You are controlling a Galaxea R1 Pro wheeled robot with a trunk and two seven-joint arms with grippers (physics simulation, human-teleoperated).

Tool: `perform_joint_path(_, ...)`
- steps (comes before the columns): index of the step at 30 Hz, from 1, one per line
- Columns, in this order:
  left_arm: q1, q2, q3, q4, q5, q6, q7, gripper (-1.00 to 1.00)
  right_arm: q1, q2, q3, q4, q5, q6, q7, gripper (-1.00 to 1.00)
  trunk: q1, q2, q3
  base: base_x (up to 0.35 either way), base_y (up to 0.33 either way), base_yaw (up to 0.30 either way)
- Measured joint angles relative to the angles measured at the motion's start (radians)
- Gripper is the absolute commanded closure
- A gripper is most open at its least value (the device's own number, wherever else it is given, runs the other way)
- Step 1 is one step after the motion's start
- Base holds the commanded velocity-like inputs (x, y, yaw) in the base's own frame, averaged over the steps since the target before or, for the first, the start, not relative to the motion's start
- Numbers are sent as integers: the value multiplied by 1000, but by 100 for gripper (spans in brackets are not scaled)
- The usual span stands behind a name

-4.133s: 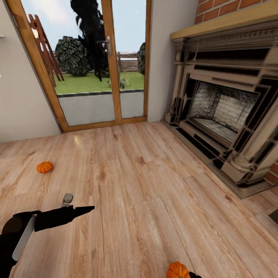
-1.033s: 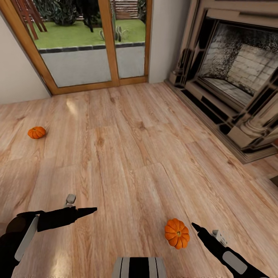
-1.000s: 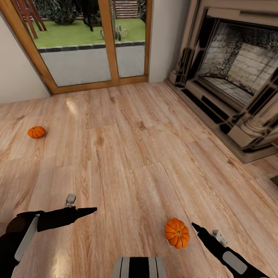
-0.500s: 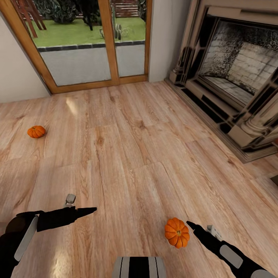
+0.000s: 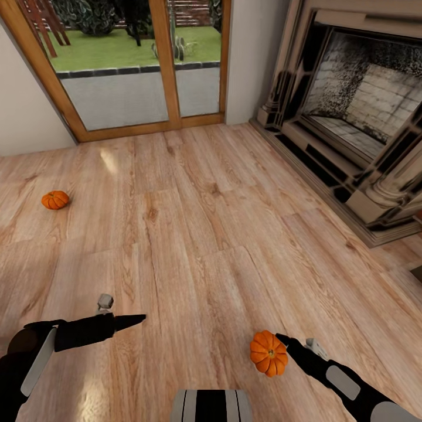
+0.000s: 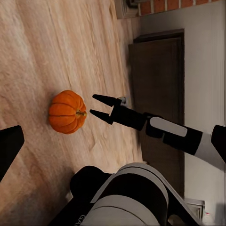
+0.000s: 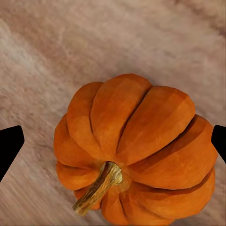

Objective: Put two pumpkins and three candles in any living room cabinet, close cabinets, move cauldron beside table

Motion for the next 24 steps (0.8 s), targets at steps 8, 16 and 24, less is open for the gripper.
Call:
perform_joint_path(8, 0, 1, 0, 1, -1, 0, -26, -100, 0, 0, 0, 9, -1, 32, -6, -100, 0, 0, 0, 0, 0, 0)
perform_joint_path(16, 0, 1, -1, 1, -1, 0, -29, -100, 0, -1, 0, 14, -1, 38, -5, -100, 0, 0, 0, 0, 0, 0)
perform_joint_path(24, 0, 1, -1, 1, -1, -1, -29, -100, 0, -1, 0, 15, -1, 36, -6, -100, 2, -1, -19, 0, 0, 0)
